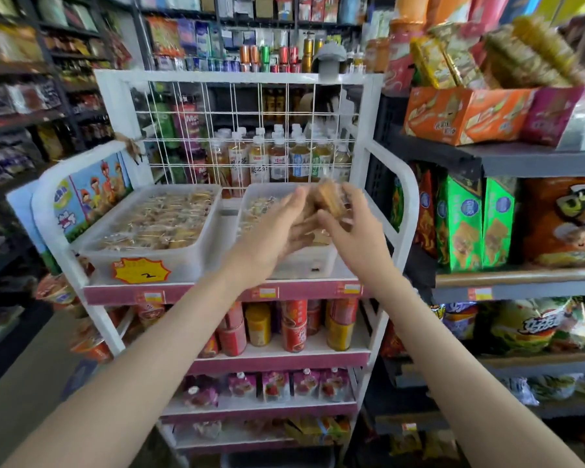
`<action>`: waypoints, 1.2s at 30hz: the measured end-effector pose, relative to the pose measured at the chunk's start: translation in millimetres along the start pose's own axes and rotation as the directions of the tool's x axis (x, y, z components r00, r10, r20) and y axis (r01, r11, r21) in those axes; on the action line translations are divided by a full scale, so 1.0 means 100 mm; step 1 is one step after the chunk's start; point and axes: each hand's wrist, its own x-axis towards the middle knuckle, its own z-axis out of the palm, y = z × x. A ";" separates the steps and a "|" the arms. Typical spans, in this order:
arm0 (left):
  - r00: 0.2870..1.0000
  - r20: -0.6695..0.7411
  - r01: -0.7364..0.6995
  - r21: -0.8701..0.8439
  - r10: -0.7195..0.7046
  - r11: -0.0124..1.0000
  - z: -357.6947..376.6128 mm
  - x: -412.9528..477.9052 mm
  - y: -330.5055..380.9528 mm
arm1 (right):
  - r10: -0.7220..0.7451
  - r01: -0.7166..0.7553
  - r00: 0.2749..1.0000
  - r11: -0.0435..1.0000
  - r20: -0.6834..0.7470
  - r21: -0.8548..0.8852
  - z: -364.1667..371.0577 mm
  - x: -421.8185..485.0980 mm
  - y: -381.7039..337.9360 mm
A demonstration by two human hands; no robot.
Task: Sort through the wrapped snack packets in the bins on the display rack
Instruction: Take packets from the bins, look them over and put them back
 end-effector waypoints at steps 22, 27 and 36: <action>0.890 0.307 -0.328 0.945 -0.338 -0.004 -1.65 2.59 -0.80 | 0.189 -0.126 0.974 0.909 0.124 -0.397 0.60 2.56 1.70; 0.820 0.312 -0.373 0.927 -0.481 -0.034 -1.69 2.78 -1.05 | 0.294 -0.017 0.902 0.756 0.316 -0.654 0.68 2.64 1.94; 0.876 0.405 -0.398 0.914 -0.263 0.083 -1.66 3.04 -0.97 | 0.161 0.165 0.928 0.628 0.335 -0.760 0.69 2.65 2.08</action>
